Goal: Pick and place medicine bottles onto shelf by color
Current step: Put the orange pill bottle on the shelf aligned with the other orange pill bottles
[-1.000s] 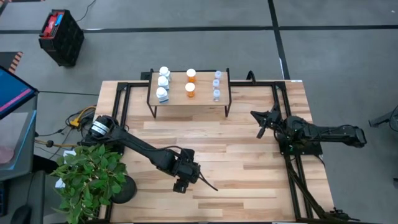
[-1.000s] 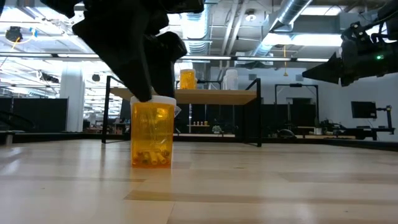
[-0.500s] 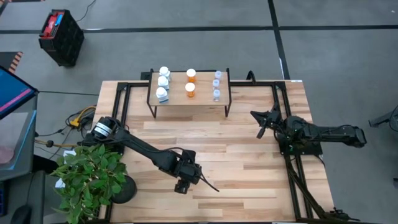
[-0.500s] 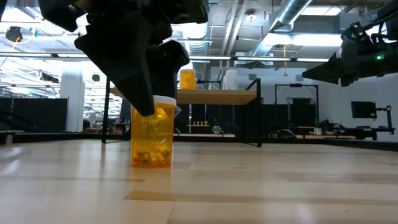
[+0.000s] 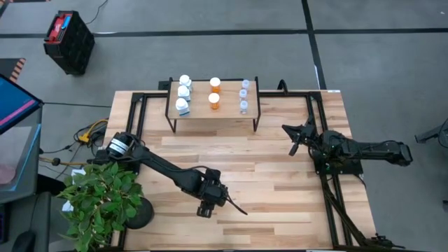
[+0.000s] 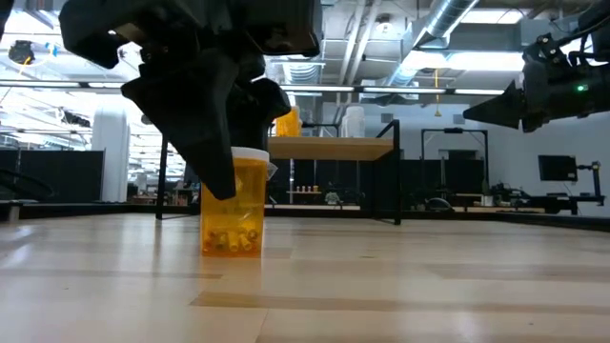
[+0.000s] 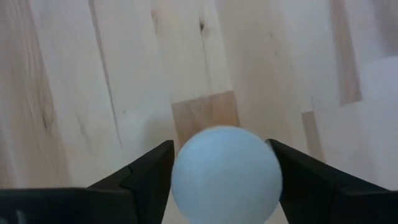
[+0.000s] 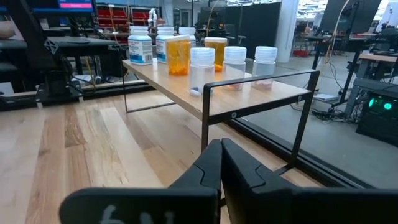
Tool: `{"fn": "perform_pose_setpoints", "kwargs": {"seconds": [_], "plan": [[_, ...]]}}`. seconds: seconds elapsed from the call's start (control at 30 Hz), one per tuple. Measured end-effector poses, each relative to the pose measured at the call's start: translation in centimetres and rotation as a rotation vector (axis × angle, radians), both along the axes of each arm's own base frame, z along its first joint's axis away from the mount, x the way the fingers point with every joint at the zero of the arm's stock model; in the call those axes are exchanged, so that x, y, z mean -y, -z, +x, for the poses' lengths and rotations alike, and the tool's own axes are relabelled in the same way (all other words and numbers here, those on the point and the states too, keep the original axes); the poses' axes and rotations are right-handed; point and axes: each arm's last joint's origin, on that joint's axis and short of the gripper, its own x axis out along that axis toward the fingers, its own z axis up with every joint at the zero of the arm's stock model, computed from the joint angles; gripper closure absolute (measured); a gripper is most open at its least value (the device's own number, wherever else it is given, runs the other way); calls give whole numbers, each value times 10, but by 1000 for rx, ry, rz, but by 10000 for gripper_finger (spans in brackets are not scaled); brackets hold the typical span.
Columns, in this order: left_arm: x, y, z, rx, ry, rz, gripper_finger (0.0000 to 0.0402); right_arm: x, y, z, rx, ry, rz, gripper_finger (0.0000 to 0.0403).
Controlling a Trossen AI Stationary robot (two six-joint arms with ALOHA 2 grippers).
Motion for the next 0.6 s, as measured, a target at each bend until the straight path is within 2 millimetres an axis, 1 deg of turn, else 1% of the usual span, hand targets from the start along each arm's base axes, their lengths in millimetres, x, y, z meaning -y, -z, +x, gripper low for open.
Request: {"fn": "perform_pose_setpoints", "kwargs": {"seconds": [0.13,0.27,0.37,0.43,0.53,0.6], "plan": [[-4,-5,1,-31,-4,0,187,0,0,0,0,0,0,375],[-11,-18,5,-50,22,22,209,0,0,0,0,0,0,374],[-17,-34,11,-40,73,43,218,0,0,0,0,0,0,375],[-26,-45,15,-49,99,58,219,0,0,0,0,0,0,376],[-45,-69,21,-70,118,59,210,0,0,0,0,0,0,375],[-61,-86,24,-76,124,75,204,0,0,0,0,0,0,374]]}}
